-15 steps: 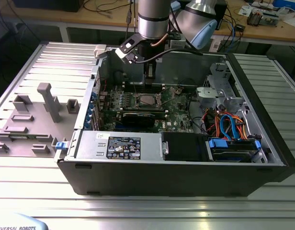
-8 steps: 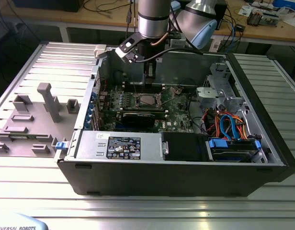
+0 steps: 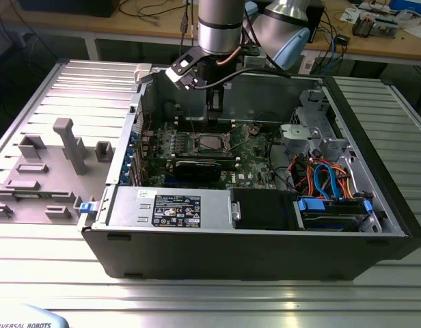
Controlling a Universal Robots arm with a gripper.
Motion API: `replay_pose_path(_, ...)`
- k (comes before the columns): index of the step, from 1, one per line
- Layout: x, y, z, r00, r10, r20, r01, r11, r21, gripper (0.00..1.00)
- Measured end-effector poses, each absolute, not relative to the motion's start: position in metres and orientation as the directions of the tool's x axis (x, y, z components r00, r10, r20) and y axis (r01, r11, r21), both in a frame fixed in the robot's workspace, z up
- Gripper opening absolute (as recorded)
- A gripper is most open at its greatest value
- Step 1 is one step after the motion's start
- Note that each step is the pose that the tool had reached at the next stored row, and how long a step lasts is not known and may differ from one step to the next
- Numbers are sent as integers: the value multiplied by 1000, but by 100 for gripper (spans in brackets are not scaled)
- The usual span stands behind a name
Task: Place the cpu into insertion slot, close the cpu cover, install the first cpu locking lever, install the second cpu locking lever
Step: 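Close the cpu cover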
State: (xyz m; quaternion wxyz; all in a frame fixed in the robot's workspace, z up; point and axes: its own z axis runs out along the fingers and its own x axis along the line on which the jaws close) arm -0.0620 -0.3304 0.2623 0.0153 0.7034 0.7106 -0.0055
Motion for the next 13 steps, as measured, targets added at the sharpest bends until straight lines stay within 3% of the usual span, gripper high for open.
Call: replay_pose_path(13, -58, -330, 262, -10, 1000, -29, 1000, 10, 14, 11)
